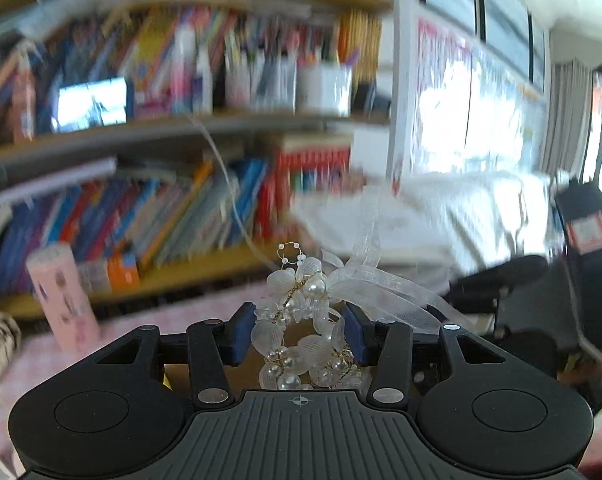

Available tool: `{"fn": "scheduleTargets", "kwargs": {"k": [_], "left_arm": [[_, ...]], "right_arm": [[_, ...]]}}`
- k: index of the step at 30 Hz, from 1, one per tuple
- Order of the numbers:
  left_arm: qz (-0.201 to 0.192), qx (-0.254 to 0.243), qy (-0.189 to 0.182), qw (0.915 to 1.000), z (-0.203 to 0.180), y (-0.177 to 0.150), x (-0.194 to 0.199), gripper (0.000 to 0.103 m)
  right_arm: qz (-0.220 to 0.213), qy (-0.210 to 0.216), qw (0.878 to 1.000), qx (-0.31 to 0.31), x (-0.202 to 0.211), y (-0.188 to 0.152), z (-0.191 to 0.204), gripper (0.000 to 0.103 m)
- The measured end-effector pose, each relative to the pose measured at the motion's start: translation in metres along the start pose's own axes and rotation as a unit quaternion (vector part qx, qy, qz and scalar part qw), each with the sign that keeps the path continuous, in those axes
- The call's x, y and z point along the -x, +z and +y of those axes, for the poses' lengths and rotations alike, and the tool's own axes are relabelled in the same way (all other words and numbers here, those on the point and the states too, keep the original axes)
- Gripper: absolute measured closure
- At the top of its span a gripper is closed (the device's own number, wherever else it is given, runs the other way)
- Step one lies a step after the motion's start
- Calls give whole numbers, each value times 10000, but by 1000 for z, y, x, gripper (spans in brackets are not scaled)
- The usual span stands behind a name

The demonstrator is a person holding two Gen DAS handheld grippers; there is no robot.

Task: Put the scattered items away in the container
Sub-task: 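Lift and carry the bracelet and pink lighter over the yellow box with both tools, then open the left tool to drop the bracelet while the right tool releases the lighter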

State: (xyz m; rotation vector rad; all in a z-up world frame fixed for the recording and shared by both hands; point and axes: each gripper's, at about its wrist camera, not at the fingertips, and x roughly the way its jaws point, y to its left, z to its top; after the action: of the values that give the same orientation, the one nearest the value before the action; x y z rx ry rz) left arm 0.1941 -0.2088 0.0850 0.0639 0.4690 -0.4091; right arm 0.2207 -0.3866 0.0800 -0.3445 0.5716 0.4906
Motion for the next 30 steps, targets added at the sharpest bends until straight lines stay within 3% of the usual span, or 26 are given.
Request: {"fn": "scheduleTargets", "kwargs": {"k": [9, 18, 23, 30], "left_arm": [[1070, -430, 45, 9933, -5, -40, -48, 57], [1902, -916, -98, 9774, -13, -65, -76, 55], [2089, -1066, -195, 9719, -14, -66, -81, 49], [2224, -1160, -107, 9680, -14, -68, -84, 42]], "right_arm": [[828, 537, 9907, 939, -64, -15, 2, 80], [1491, 975, 9627, 2036, -113, -16, 13, 80], [1817, 1127, 9484, 2343, -129, -18, 18, 80], [1988, 1208, 9429, 2382, -134, -21, 18, 80]]}}
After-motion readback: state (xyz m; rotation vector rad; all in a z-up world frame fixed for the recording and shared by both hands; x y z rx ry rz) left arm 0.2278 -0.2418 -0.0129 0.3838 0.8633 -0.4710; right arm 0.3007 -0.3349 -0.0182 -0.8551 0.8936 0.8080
